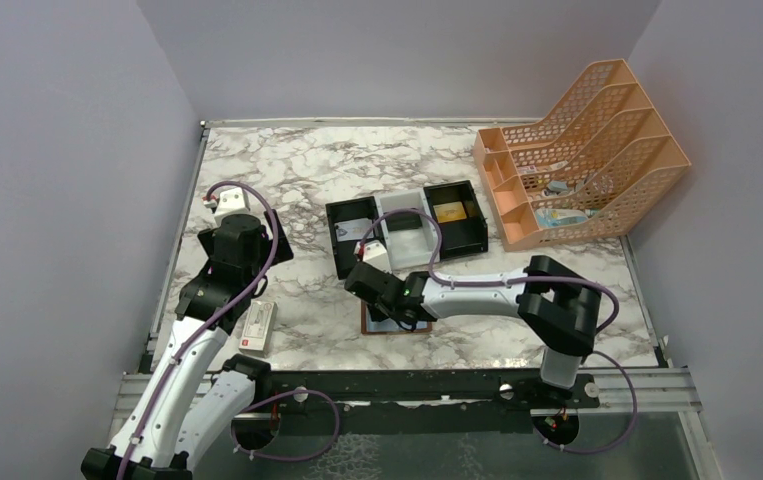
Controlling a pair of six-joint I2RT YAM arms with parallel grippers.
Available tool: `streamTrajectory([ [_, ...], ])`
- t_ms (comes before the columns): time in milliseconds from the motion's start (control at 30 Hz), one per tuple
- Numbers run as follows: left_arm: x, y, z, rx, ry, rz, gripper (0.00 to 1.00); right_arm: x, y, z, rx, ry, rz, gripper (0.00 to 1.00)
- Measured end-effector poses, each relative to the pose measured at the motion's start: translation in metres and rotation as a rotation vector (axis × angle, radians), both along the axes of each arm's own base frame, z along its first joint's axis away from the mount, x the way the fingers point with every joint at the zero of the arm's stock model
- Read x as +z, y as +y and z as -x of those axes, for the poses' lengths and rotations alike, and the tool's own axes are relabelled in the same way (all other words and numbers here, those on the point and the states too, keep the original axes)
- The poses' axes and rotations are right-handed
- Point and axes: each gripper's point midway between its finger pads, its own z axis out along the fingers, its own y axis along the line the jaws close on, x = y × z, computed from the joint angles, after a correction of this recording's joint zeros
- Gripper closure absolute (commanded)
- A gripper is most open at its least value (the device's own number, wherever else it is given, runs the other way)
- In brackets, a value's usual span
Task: Take the credit cards out of the card holder
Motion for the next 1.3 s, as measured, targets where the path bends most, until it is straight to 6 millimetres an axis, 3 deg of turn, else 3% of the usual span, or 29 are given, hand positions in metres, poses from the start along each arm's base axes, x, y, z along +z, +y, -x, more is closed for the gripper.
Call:
streamTrajectory([
  [67, 0.0, 0.0, 0.0, 0.0, 0.001, 0.0, 0.01, 0.001, 0.0, 0.0, 0.003, -0.005, -0.009, 0.95],
  [167, -0.001, 0.0, 0.0, 0.0, 0.003, -0.001, 0.01, 0.001, 0.0, 0.001, 0.018, -0.009, -0.018, 0.99],
  [367, -0.001, 0.0, 0.0, 0.0, 0.004, -0.001, 0.01, 0.002, 0.0, 0.004, 0.055, -0.009, -0.023, 0.99],
  [433, -0.001, 0.0, 0.0, 0.0, 0.004, -0.002, 0.01, 0.004, -0.002, 0.005, 0.067, -0.01, -0.021, 0.88],
  [567, -0.001, 0.0, 0.0, 0.0, 0.004, -0.002, 0.01, 0.016, -0.009, 0.007, 0.07, -0.02, -0.029, 0.53],
  [633, -0.001, 0.0, 0.0, 0.0, 0.005, -0.002, 0.01, 0.027, -0.01, 0.005, 0.059, -0.038, -0.044, 0.46],
  [767, -0.001, 0.0, 0.0, -0.001, 0.005, -0.003, 0.01, 0.034, -0.014, 0.001, 0.033, -0.062, -0.048, 0.43],
  [933, -0.001, 0.0, 0.0, -0.002, 0.005, -0.004, 0.01, 0.026, -0.019, 0.001, 0.012, -0.052, -0.019, 0.42],
  [1100, -0.001, 0.0, 0.0, -0.002, 0.005, -0.004, 0.01, 0.003, -0.026, 0.0, -0.005, -0.021, 0.04, 0.42],
  [1300, -0.001, 0.0, 0.0, -0.002, 0.005, -0.005, 0.01, -0.001, -0.021, -0.001, -0.01, -0.003, 0.017, 0.61],
])
